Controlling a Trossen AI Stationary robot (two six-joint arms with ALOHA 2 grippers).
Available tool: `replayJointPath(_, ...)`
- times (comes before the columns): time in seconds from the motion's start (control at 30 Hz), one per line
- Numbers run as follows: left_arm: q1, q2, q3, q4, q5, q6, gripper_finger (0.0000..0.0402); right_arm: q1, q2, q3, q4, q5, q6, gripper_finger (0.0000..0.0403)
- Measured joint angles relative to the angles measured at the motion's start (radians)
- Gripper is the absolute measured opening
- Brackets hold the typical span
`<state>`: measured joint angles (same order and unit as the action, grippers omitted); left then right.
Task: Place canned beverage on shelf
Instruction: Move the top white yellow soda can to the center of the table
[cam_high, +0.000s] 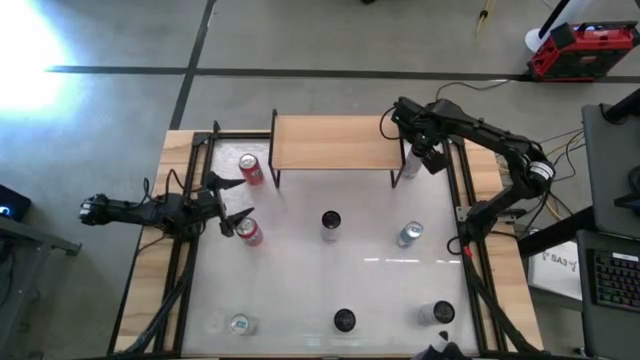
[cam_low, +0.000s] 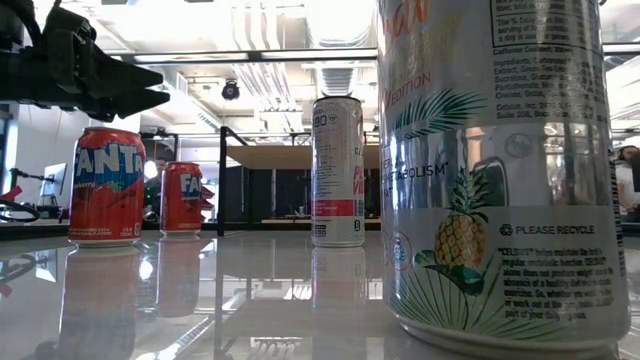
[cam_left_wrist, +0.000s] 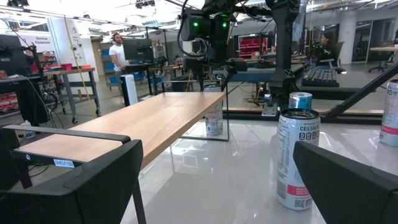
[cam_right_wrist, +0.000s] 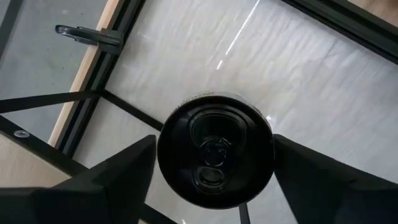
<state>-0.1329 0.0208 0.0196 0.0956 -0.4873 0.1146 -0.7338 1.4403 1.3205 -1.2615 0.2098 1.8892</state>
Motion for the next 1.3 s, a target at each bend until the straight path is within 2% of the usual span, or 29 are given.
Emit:
replayJointPath(0.13, 0.0, 0.0, 0.0, 0.0, 0.0, 0.0, 0.04, 0.0, -0.002, 0.0, -0.001, 0.001, 0.018, 0.024)
replayJointPath(0.4, 0.0, 0.0, 0.0, 0.0, 0.0, 0.0, 0.04, 0.001, -0.02, -0.001, -0.012, -0.039, -0.037, 0.024)
replayJointPath(0.67, 0.0, 0.0, 0.0, 0.0, 0.0, 0.0, 0.04, 0.019, -0.109, -0.001, -0.133, -0.11, -0.055, 0.024)
replayJointPath(0.97, 0.0, 0.0, 0.0, 0.0, 0.0, 0.0, 0.04, 0.161, -0.234, -0.001, -0.234, -0.102, -0.015, 0.024)
replayJointPath(1.3, 0.0, 0.0, 0.0, 0.0, 0.0, 0.0, 0.04, 0.365, -0.205, -0.001, -0.213, -0.096, -0.065, 0.024)
